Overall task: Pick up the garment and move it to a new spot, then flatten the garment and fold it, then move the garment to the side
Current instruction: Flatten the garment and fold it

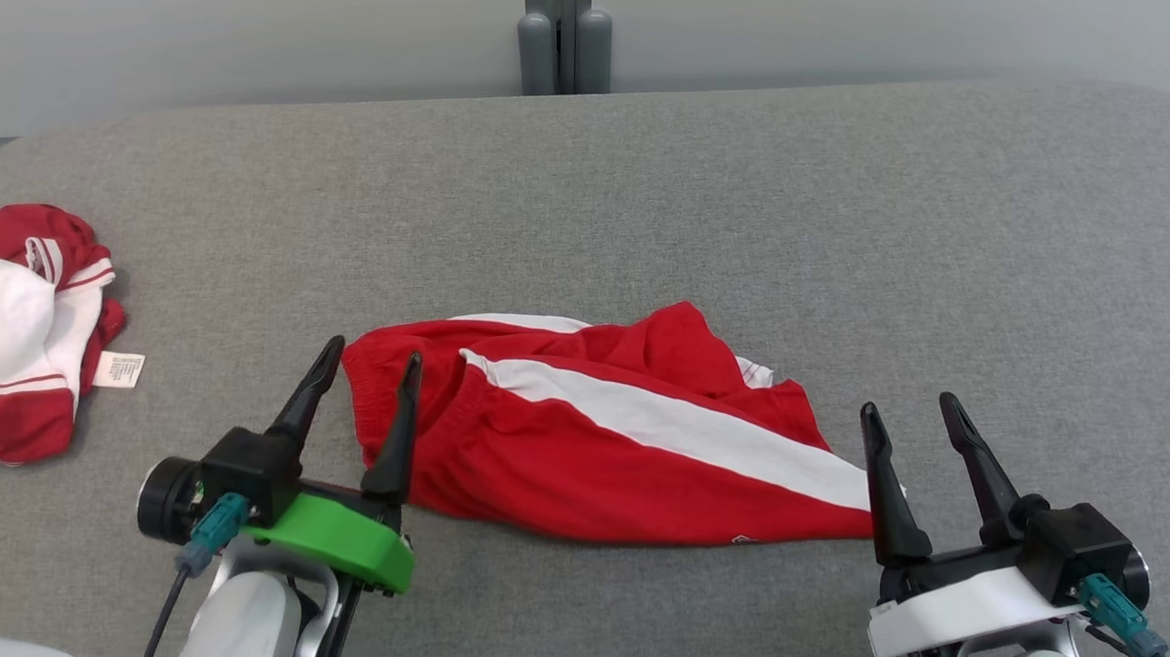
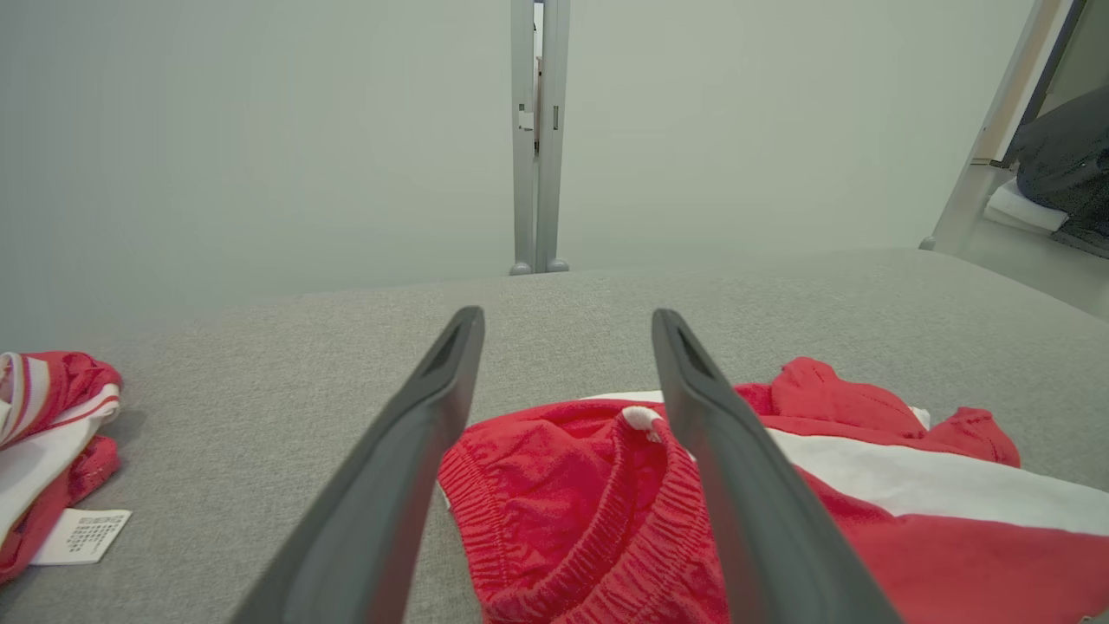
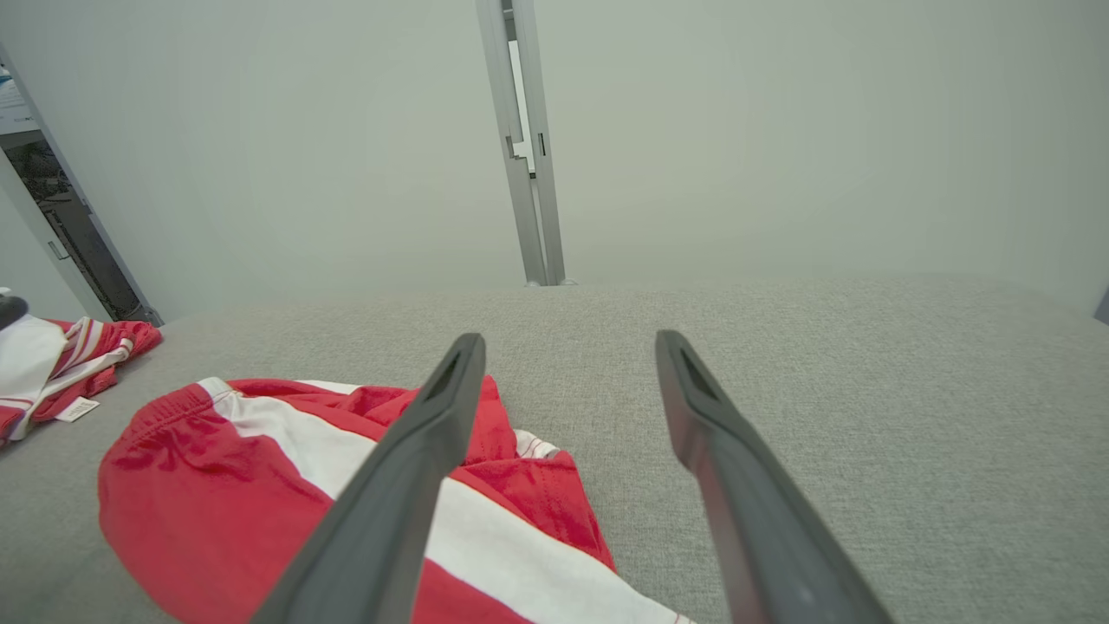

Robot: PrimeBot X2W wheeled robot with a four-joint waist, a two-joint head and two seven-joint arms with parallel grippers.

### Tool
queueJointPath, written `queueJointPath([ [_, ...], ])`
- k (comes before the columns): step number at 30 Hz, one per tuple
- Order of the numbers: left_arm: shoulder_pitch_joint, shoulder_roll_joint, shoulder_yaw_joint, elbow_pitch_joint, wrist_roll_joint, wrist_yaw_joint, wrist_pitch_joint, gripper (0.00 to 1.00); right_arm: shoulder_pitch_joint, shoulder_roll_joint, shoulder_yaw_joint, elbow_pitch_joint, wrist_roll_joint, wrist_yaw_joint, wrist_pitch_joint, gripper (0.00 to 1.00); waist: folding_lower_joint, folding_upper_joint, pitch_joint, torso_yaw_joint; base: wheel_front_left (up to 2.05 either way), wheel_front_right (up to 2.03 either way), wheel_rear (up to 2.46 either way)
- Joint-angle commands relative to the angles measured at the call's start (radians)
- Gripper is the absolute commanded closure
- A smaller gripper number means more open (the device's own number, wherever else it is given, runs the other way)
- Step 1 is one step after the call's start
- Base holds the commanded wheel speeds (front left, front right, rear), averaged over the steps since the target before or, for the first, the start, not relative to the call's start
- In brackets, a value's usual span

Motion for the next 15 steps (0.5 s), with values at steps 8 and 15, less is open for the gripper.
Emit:
queueJointPath([
  [8, -0.121, 0.036, -0.133, 0.144, -0.048, -0.003, 0.0, 0.0, -0.024, 0.009, 0.015, 0.022, 0.011, 0.0, -0.003, 0.0, 0.0, -0.0001, 0.032, -0.083, 0.0, 0.0, 0.0],
  [15, -0.151, 0.052, -0.166, 0.268, -0.086, -0.003, 0.0, 0.0, -0.034, 0.014, 0.004, 0.017, 0.011, 0.0, -0.003, 0.0, 0.0, -0.0001, 0.063, -0.13, 0.0, 0.0, 0.0],
])
